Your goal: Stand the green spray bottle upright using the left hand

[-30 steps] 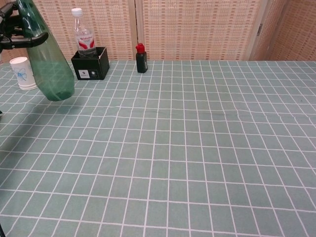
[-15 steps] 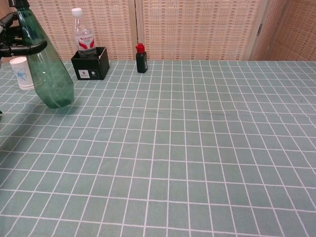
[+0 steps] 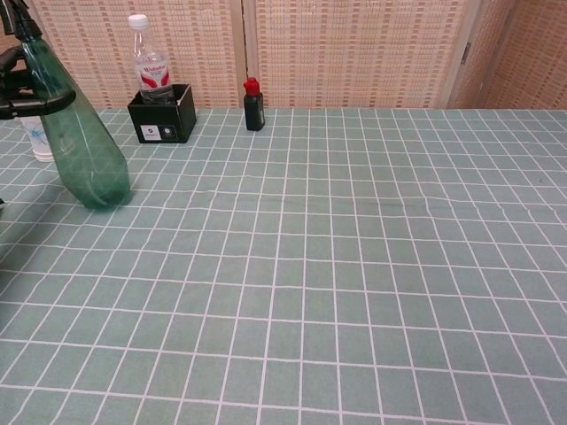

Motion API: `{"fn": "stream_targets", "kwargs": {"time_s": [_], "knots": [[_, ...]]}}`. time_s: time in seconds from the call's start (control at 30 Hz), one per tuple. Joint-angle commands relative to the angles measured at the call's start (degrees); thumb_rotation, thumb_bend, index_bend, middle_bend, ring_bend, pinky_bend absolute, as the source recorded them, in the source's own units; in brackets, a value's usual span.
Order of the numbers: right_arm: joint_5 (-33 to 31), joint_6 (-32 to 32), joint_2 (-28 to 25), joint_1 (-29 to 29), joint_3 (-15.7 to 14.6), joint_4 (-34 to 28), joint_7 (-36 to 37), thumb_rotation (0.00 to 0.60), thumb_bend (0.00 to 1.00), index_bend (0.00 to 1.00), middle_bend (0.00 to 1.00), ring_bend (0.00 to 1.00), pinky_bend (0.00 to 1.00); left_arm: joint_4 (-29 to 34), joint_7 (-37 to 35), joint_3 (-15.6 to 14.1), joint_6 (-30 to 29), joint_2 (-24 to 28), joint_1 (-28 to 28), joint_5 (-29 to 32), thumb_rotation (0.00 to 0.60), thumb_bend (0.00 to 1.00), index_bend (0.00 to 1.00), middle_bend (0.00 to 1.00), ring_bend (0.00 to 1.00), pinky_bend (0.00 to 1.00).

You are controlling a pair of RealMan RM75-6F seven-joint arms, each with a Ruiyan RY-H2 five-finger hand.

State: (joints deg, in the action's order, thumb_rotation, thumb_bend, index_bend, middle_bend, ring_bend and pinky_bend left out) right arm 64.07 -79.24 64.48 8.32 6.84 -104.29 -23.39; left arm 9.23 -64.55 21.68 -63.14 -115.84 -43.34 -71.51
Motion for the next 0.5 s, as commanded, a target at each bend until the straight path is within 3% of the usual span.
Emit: {"fn": "stream_targets", "kwargs": {"time_s": [0.03,0.5], "knots": [[0.32,0.28,0.05,0.26,-0.05,0.14,0.10,0.600,0.06,0.13,0.03,0.00,0.02,0.10,-0.35,-0.39,-1.46,0.20,0.18,-0.17,0.600,0.24,0.14,0.36,0.22,0.26],[1.32,0.19,0.39,0.62,-0.30,0.62,0.48,0.600,0.06,0.13,0.03,0.00,0.02,1.19,-0.30,-2.22,-1.05,1.45,1.45,-0.85,0.600,0.22,0.14,0.35,0.22,0.26]]}}
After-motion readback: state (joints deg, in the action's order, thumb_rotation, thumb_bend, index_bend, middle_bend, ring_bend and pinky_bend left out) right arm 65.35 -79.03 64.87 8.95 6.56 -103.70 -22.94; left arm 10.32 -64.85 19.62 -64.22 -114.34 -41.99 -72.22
